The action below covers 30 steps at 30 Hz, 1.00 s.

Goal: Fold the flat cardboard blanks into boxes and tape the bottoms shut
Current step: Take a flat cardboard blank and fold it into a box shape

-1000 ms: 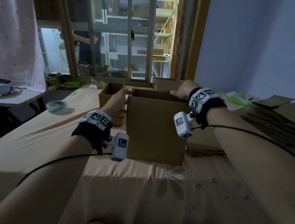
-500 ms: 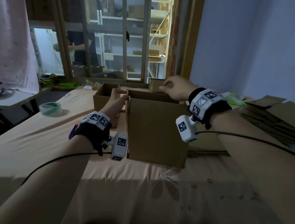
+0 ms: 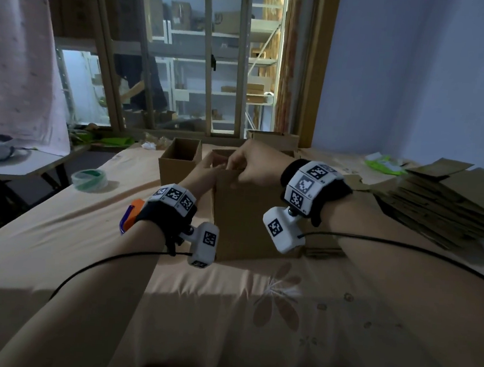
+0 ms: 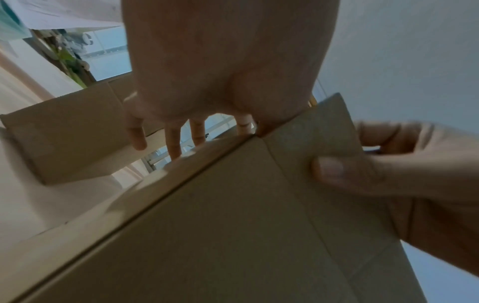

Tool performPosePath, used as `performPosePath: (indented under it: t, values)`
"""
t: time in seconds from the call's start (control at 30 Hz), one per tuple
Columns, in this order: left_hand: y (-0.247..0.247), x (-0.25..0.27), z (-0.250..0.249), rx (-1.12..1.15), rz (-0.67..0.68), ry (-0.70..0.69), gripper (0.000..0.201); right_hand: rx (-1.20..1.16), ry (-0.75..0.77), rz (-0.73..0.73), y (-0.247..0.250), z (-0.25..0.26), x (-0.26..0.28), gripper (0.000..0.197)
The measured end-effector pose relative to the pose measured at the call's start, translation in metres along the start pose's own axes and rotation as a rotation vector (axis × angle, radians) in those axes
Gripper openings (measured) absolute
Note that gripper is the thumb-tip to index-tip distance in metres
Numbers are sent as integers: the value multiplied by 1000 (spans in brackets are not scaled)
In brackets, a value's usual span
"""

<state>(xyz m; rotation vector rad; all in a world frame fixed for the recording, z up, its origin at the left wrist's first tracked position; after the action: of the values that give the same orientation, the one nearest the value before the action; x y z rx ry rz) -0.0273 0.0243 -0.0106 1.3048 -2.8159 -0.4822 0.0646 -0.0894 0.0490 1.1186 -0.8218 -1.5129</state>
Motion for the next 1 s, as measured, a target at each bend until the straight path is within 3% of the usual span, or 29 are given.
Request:
performPosePath:
  t: [0.17, 0.23, 0.3, 0.33, 0.4, 0.47, 0.53, 0.67, 0.77, 0.83, 0.9, 1.0]
  values:
    - [2, 0, 6, -36, 53, 33, 18, -32, -105, -256, 18, -11, 7, 35]
    - [6, 2, 10, -59, 83, 99, 21, -3, -178, -411, 38, -28, 10, 28]
    - [9, 4, 13, -56, 89, 164, 26, 21, -328, -450, 57, -54, 15, 23]
    - [10, 4, 14, -33, 100, 171, 28, 1, -427, -401, 62, -67, 18, 33]
    - [12, 7, 13, 30, 124, 158, 31, -270, -587, -265, 61, -90, 26, 49]
    - [14, 8, 12, 41, 124, 139, 35, -667, -639, -179, 51, -98, 36, 48]
    - [17, 7, 11, 48, 138, 131, 41, -888, -634, -127, 42, -103, 42, 44]
    - [20, 9, 10, 40, 215, 147, 46, -954, -648, 38, 33, -106, 41, 59]
    - [21, 8, 8, 44, 215, 149, 46, -929, -681, 51, 24, -124, 34, 77]
    - [23, 8, 7, 31, 218, 156, 42, -947, -675, -28, 15, -130, 34, 53]
    - [24, 7, 6, -5, 224, 153, 42, -918, -730, -205, 10, -118, 46, 22]
    - [25, 6, 4, -46, 226, 150, 45, -1123, -792, -422, -6, -124, 50, 28]
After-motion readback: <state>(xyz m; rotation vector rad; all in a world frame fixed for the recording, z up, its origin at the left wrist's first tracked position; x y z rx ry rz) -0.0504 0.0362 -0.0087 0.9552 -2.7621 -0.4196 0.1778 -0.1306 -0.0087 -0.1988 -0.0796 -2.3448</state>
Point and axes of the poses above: each hand's wrist, its own x-axis away from the middle knuckle, its own y-axis out of the back of the hand, z = x × y, the point moved 1 cm from there along -x, towards the middle knuckle, and after that the axes turned 5 degrees about y, right-handed, at the moved point
